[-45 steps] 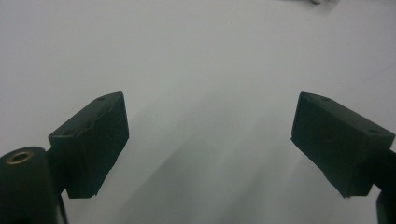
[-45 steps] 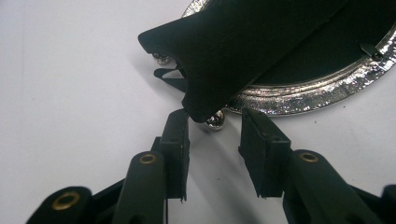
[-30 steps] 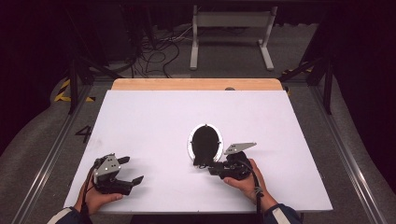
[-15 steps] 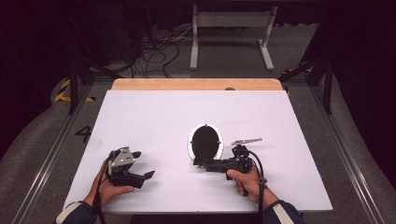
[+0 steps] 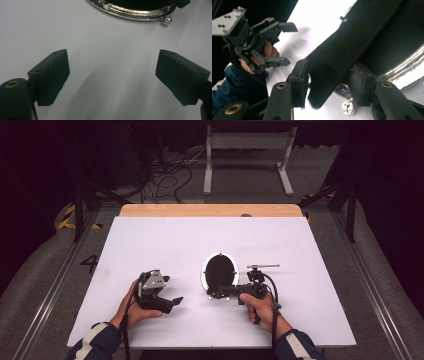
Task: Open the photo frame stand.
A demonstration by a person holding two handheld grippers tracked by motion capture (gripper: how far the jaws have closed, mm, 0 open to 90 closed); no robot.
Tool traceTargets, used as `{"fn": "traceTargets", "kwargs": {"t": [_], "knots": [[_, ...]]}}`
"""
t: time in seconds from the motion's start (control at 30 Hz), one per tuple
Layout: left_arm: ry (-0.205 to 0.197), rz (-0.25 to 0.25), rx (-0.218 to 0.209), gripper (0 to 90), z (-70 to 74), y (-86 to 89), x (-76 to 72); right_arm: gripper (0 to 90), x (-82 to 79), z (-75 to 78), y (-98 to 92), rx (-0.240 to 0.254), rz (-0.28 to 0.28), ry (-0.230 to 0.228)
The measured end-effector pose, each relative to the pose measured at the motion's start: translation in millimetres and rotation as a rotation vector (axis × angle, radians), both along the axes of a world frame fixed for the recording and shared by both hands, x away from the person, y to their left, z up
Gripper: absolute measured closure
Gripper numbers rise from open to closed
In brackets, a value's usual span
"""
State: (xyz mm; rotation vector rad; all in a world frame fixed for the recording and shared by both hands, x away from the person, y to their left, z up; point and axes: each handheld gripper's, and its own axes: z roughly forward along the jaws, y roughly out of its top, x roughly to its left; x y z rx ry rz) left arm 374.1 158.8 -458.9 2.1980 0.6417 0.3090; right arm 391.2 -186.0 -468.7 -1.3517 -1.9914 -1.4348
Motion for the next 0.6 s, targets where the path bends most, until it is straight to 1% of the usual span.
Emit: {"fn": "traceTargets", "kwargs": {"t": [0.03,0.07,0.1,0.13,0.17,0.23,0.27,0.3,0.4,0.43,0.5,0.53,0.57,0.6], "knots": [[0.000,0.000,0.000,13.0,0.0,0.0,0.0,53.0,0.0,0.0,0.0,0.000,0.000,0.000],[0.005,0.001,-0.001,13.0,-0.2,-4.2,3.8,52.7,2.7,-1.5,-0.5,0.019,-0.004,0.013],[0.005,0.001,-0.001,13.5,-0.2,-4.2,3.8,52.4,5.2,-2.6,0.3,0.032,-0.008,0.024],[0.009,-0.004,-0.004,13.5,0.1,-9.7,8.3,52.8,6.6,-2.8,1.1,0.035,-0.012,0.023],[0.012,-0.007,-0.007,13.6,0.1,-11.8,10.0,53.1,7.0,-2.3,1.7,0.038,-0.016,0.031],[0.013,0.000,-0.009,13.9,-0.3,-17.5,13.8,55.9,8.4,-3.7,1.8,0.041,-0.021,0.027],[0.013,0.000,-0.009,14.3,-0.3,-17.5,13.8,55.9,8.4,-3.7,1.8,0.041,-0.021,0.027],[0.039,0.001,-0.015,14.2,-1.5,-23.3,19.0,58.3,9.4,-5.5,1.0,0.053,-0.023,0.036],[0.055,0.000,-0.008,14.3,-3.8,-32.4,24.9,60.1,9.2,-7.0,0.3,0.056,-0.020,0.021],[0.063,0.000,-0.012,14.1,-4.7,-35.3,26.2,60.9,9.2,-6.8,0.1,0.059,-0.017,0.020],[0.085,-0.006,-0.032,14.2,-5.8,-39.3,29.6,62.4,9.5,-6.0,-0.4,0.052,0.002,0.002],[0.081,-0.008,-0.038,14.1,-5.8,-40.5,32.1,63.3,9.0,-5.0,0.2,0.055,0.002,-0.003],[0.078,-0.006,-0.044,14.1,-6.2,-41.9,33.9,64.6,8.2,-4.1,1.1,0.052,0.008,-0.018],[0.086,-0.005,-0.047,14.2,-6.8,-44.0,35.3,65.4,7.5,-3.0,1.7,0.051,0.016,-0.035]]}}
